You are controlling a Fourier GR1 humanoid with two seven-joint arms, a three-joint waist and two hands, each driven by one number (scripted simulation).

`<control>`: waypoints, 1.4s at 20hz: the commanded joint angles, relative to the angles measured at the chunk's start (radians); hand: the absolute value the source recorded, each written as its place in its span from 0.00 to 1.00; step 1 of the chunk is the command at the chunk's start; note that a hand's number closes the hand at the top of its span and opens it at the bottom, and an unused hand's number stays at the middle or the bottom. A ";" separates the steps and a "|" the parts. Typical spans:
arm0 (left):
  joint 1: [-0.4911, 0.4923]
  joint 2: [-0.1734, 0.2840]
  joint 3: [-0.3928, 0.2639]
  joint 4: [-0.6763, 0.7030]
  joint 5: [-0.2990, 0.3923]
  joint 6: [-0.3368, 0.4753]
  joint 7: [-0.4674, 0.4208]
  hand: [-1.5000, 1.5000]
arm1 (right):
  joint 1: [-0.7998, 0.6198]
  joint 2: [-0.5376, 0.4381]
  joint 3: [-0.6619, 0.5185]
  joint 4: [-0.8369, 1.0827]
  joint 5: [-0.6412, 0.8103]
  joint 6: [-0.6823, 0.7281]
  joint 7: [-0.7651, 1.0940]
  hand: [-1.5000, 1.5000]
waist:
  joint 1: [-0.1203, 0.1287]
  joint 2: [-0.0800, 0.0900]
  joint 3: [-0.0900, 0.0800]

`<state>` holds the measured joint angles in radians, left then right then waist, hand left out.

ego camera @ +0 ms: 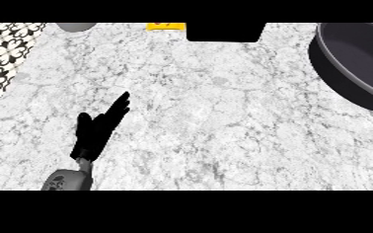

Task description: Pick the croissant from the tray and place it in the pot

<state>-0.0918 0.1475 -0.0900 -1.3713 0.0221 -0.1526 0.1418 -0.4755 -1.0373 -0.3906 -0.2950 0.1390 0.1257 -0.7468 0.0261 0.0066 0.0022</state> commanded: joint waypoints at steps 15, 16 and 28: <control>-0.066 0.000 0.025 0.061 -0.007 -0.022 -0.014 0.50 | -0.371 0.129 0.314 0.021 0.370 -0.174 0.339 1.00 | 0.024 0.012 0.000; -0.042 -0.018 -0.004 0.000 -0.006 -0.017 0.024 0.50 | -0.366 0.129 0.347 0.027 0.412 -0.212 0.362 1.00 | 0.040 0.013 0.001; -0.055 -0.021 -0.004 0.005 -0.005 -0.028 0.028 0.50 | -0.473 0.235 0.494 0.237 0.593 -0.030 0.709 1.00 | 0.057 0.022 0.001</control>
<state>-0.1375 0.1254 -0.1022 -1.3631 0.0045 -0.1737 0.1495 -0.9202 -0.8446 0.0905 -0.1301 0.7150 0.0023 -0.1539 0.0842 0.0285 0.0027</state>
